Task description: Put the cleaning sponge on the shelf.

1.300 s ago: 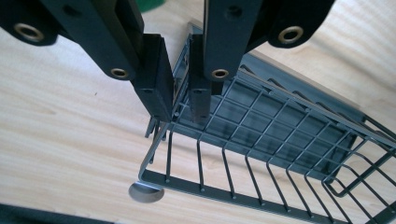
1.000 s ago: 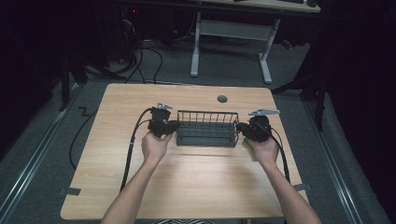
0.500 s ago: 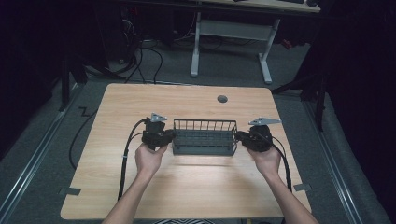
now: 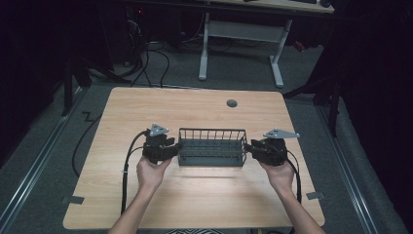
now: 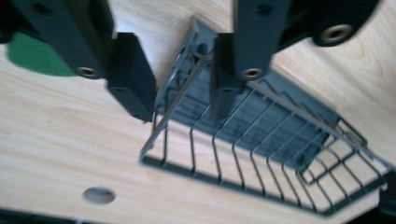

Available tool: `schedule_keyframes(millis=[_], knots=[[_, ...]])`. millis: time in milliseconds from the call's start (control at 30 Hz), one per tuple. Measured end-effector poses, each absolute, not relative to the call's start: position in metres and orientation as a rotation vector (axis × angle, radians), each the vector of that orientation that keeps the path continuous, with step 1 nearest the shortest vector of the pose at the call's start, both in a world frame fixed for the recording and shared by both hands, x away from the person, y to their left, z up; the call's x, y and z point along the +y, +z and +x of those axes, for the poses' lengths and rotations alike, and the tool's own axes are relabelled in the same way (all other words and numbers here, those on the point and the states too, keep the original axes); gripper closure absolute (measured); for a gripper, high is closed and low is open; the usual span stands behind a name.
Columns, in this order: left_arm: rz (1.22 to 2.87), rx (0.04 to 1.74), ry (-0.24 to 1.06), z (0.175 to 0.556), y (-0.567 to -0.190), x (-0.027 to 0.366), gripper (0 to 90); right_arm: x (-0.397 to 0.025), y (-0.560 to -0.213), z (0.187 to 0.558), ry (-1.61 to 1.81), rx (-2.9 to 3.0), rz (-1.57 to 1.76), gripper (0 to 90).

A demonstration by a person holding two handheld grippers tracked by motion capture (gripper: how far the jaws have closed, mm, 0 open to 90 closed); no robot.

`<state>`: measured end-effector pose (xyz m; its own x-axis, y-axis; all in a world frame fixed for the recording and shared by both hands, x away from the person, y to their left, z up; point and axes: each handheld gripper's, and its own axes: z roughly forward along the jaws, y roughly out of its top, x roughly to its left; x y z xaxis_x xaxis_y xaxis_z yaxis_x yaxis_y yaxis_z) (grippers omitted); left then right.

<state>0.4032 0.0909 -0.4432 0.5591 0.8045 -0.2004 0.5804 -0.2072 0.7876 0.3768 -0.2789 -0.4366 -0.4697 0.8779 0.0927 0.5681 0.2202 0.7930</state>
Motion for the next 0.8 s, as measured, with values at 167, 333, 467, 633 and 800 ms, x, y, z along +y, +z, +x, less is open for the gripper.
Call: schedule_keyframes(millis=[167, 333, 467, 633, 800], knots=[[1.832, 1.097, 0.328, 0.396, -0.443, 0.112, 44.1, -0.288, -0.432, 0.371, 1.15, 2.056, 1.346, 55.3], [1.819, 1.119, 0.357, 0.393, -0.455, 0.136, 39.1, -0.306, -0.439, 0.366, 1.124, 2.013, 1.371, 52.3], [1.841, 1.172, 0.407, 0.39, -0.473, 0.154, 37.7, -0.323, -0.447, 0.361, 1.143, 1.942, 1.387, 46.9], [1.898, 1.26, 0.482, 0.389, -0.501, 0.174, 36.1, -0.34, -0.459, 0.361, 1.103, 1.925, 1.435, 37.8], [1.888, 1.348, 0.509, 0.387, -0.522, 0.191, 35.7, -0.354, -0.473, 0.366, 1.054, 1.92, 1.485, 29.9]])
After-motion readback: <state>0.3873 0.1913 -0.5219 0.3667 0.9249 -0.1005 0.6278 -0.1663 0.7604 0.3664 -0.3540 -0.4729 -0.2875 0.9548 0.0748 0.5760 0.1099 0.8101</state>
